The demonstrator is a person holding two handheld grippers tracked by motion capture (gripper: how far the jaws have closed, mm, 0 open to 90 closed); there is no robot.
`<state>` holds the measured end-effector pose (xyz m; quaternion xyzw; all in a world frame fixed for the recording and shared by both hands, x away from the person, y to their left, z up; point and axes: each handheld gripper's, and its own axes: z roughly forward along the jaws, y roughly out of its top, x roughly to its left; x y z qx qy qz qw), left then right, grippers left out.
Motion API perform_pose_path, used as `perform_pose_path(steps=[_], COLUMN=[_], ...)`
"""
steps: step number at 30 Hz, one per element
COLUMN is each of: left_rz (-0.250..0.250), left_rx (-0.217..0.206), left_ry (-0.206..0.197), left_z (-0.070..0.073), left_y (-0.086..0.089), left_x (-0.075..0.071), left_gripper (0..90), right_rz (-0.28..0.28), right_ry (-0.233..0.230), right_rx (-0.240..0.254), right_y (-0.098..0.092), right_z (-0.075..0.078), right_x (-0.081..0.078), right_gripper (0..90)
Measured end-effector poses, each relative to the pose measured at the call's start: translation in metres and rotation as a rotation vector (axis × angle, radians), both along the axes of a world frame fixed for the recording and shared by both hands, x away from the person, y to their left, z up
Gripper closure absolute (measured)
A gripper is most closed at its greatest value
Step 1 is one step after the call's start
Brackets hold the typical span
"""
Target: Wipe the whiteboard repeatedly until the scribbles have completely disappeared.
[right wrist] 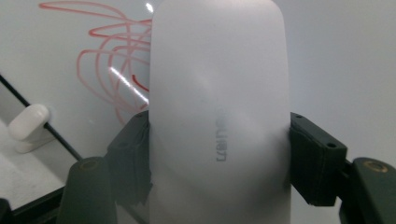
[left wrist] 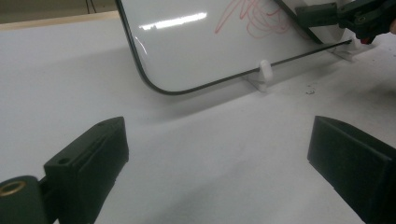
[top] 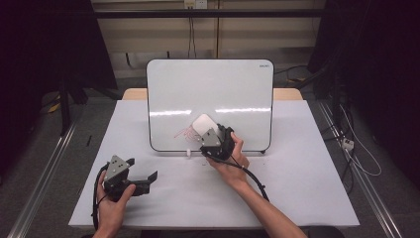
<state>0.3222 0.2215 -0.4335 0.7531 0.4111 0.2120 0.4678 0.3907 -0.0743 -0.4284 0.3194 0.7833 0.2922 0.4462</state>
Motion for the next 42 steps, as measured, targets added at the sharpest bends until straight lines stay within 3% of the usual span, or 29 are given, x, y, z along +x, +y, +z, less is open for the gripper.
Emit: perform_pose_path(steps=[2,13,26,35,42], left_rz=[-0.003,0.004,0.003,-0.002,0.002], left_rx=[0.002,-0.003,-0.006,0.003,-0.003], left_ry=[0.006,0.003,0.000,-0.004,-0.002], left_z=[0.000,-0.001,0.000,0.001,0.001], left_y=[0.001,0.002,0.003,0.003,0.001], left_x=[0.001,0.001,0.000,0.000,0.000], left_gripper=[5.1,5.1,5.1,5.1,5.1], right_rz=[0.019,0.025,-0.040,-0.075,-0.043], right_ry=[-0.005,0.012,-0.001,-0.021,-0.015], right_rx=[-0.034,-0.019,0.055,0.051,0.030], right_y=[0.006,0.000,-0.020,-0.014,0.001], right_z=[-0.006,0.000,0.024,0.025,0.017], right_x=[-0.005,-0.001,0.020,0.020,0.015], right_gripper=[31.5,31.5,31.4,31.5,31.5])
